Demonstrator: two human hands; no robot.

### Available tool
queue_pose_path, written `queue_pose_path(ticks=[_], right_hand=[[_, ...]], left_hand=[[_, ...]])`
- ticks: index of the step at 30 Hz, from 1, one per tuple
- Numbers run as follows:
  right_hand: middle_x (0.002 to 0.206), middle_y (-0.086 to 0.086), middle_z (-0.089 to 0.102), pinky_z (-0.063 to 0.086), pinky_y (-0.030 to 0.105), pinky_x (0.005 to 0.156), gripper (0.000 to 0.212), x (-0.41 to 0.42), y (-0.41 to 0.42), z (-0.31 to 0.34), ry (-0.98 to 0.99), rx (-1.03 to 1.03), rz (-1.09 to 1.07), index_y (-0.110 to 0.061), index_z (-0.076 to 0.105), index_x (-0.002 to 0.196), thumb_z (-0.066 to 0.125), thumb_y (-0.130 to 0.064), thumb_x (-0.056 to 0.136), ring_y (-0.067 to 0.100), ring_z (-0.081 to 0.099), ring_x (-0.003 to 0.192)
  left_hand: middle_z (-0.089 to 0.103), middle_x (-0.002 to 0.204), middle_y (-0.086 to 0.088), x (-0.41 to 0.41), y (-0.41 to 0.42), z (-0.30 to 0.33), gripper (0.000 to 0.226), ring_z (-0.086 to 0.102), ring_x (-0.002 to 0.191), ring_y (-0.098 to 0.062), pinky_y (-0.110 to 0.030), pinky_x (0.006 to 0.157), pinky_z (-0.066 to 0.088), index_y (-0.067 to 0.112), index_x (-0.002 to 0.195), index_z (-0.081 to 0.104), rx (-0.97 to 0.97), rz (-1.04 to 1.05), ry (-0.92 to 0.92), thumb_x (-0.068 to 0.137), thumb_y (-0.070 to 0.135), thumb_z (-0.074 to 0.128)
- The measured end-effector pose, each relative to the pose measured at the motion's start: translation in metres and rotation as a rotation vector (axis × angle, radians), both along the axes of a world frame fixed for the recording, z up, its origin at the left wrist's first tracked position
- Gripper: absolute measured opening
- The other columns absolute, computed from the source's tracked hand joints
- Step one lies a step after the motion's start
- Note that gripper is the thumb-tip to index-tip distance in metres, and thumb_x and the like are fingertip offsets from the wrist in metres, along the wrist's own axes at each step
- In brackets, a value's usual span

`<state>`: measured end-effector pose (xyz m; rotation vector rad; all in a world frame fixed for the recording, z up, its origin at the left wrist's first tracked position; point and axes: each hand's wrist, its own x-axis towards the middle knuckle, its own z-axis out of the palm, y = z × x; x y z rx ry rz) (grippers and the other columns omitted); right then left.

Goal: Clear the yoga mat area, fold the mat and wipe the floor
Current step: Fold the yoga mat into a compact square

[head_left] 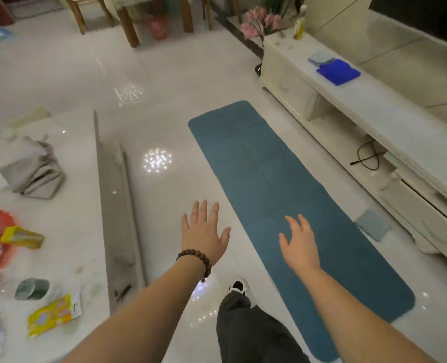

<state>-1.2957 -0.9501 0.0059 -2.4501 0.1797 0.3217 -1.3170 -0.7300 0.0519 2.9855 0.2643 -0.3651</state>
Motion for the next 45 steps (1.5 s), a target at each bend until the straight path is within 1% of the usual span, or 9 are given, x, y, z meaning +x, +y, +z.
queue_pose_path(ticks=[6,14,18,21,25,30,35,40,45], right_hand=[[0.158,0.004,0.015,0.028,0.042,0.113,0.050,0.097,0.021,0.011,0.033,-0.010,-0.124,-0.023,0.036,0.144,0.049,-0.023,0.096,0.025,0.017,0.143],[0.158,0.003,0.013,0.026,0.041,0.114,0.050,0.164,0.046,0.001,0.111,-0.018,-0.305,-0.023,0.035,0.145,0.049,-0.023,0.096,0.024,0.016,0.144],[0.158,0.003,0.014,0.026,0.042,0.114,0.050,0.212,0.082,-0.015,0.105,-0.009,-0.432,-0.022,0.036,0.144,0.049,-0.023,0.096,0.024,0.016,0.144],[0.158,0.005,0.016,0.028,0.043,0.113,0.050,0.251,0.118,-0.023,0.101,-0.001,-0.546,-0.021,0.037,0.143,0.051,-0.022,0.095,0.024,0.017,0.143],[0.157,0.008,0.019,0.026,0.041,0.113,0.050,0.297,0.168,-0.029,0.113,0.007,-0.732,-0.018,0.039,0.143,0.052,-0.020,0.094,0.026,0.018,0.143],[0.158,0.006,0.016,0.026,0.041,0.114,0.051,0.340,0.212,-0.030,0.155,0.015,-0.878,-0.019,0.035,0.144,0.050,-0.022,0.096,0.025,0.015,0.144],[0.158,0.005,0.014,0.025,0.043,0.115,0.051,0.362,0.219,-0.035,0.175,0.005,-0.918,-0.019,0.034,0.145,0.049,-0.022,0.097,0.024,0.013,0.145],[0.158,0.002,0.015,0.027,0.044,0.114,0.050,0.375,0.195,-0.074,0.214,0.001,-0.959,-0.022,0.033,0.145,0.049,-0.022,0.097,0.023,0.014,0.145],[0.157,0.004,0.017,0.027,0.043,0.115,0.050,0.393,0.146,-0.177,0.242,-0.010,-0.950,-0.020,0.036,0.143,0.051,-0.020,0.096,0.024,0.016,0.144]], left_hand=[[0.003,0.162,-0.004,0.129,0.034,0.007,0.066,-0.003,0.149,-0.023,-0.048,0.120,0.004,0.024,0.153,0.004,-0.010,-0.111,0.030,0.097,0.053,0.026],[0.007,0.162,-0.004,0.259,0.053,-0.007,0.068,-0.001,0.149,-0.022,-0.046,0.120,0.005,0.025,0.153,0.005,-0.033,-0.276,0.033,0.097,0.053,0.030],[0.009,0.161,-0.004,0.330,0.076,-0.024,0.068,-0.001,0.149,-0.021,-0.046,0.120,0.007,0.026,0.153,0.006,-0.061,-0.369,0.021,0.096,0.054,0.031],[0.009,0.161,-0.004,0.386,0.103,-0.036,0.068,-0.002,0.149,-0.021,-0.046,0.119,0.007,0.025,0.153,0.006,-0.065,-0.488,0.058,0.096,0.052,0.032],[0.008,0.161,-0.004,0.462,0.143,-0.047,0.069,-0.002,0.149,-0.020,-0.047,0.118,0.011,0.024,0.153,0.004,-0.059,-0.621,0.100,0.096,0.052,0.031],[0.010,0.161,-0.004,0.527,0.169,-0.052,0.070,0.001,0.148,-0.021,-0.046,0.119,0.012,0.023,0.153,0.003,-0.077,-0.756,0.104,0.096,0.050,0.034],[0.010,0.161,-0.004,0.565,0.165,-0.066,0.070,0.001,0.148,-0.022,-0.046,0.119,0.012,0.022,0.153,0.003,-0.091,-0.838,0.131,0.097,0.050,0.034],[0.007,0.161,-0.004,0.593,0.129,-0.110,0.071,-0.001,0.149,-0.021,-0.046,0.120,0.010,0.022,0.153,-0.002,-0.087,-0.902,0.161,0.097,0.050,0.032],[0.008,0.161,-0.004,0.628,0.074,-0.211,0.071,0.000,0.149,-0.022,-0.046,0.120,0.010,0.021,0.153,0.001,-0.081,-0.951,0.153,0.097,0.049,0.034]])
